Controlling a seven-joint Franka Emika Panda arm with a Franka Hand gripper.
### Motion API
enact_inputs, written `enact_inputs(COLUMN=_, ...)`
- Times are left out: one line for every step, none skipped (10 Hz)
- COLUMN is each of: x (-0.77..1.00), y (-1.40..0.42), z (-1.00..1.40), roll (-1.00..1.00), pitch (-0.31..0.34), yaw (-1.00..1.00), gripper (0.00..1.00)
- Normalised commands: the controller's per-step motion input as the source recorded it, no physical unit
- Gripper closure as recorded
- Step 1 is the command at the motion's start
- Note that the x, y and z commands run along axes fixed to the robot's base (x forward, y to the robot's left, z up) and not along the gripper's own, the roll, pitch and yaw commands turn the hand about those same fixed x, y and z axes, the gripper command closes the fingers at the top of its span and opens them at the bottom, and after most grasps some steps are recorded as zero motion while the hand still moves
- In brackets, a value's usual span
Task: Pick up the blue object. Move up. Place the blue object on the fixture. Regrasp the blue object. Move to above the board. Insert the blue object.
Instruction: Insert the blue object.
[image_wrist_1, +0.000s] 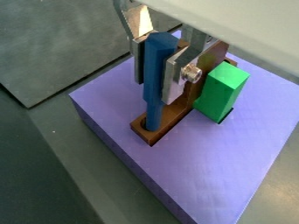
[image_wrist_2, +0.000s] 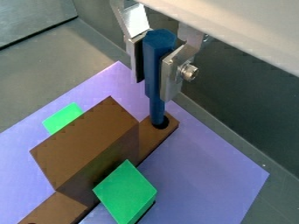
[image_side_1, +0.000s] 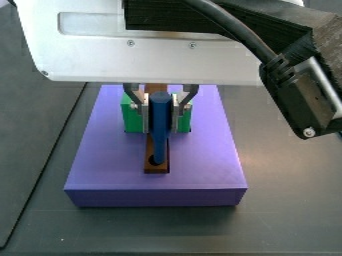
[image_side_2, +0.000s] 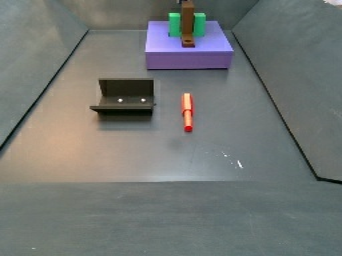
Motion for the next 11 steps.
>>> enact_inputs(x=0.00, y=0.00, z=-0.13, roll=-0.05, pitch=0.000, yaw=0.00, gripper=1.00)
enact_inputs(x=0.00, y=0.02, z=-0.14, roll=-0.04, pitch=0.000, yaw=0.00, gripper=1.00)
enact_inputs(x=-0.05, y=0.05, z=-0.12, roll=-0.04, pitch=0.000, yaw=0.00, gripper=1.00)
enact_inputs(x=-0.03, y=0.00, z=-0.09, roll=-0.05, pitch=0.000, yaw=0.00, gripper=1.00)
enact_inputs(x=-0.05, y=0.00, z=-0.09, roll=-0.04, pitch=0.000, yaw=0.00, gripper=1.00)
enact_inputs(x=-0.13, y=0.00, z=-0.09, roll=-0.06, pitch=0.000, yaw=0.00, gripper=1.00)
enact_inputs(x=-0.26, y=0.01, z=-0.08, roll=-0.08, pitch=-0.013, yaw=0.00, gripper=1.00)
enact_inputs(x=-0.23, y=0.00, z=-0.07, roll=-0.07, pitch=-0.027, yaw=0.00, gripper=1.00)
enact_inputs(x=-0.21, y=0.05, z=-0.04, roll=-0.09, pitch=-0.010, yaw=0.00, gripper=1.00)
enact_inputs(x=-0.01, y=0.00, z=-0.01, roll=-0.09, pitch=-0.017, yaw=0.05, gripper=1.00)
enact_inputs(x=0.21, y=-0.06, z=-0.14, roll=-0.06, pitch=0.000, yaw=0.07, gripper=1.00)
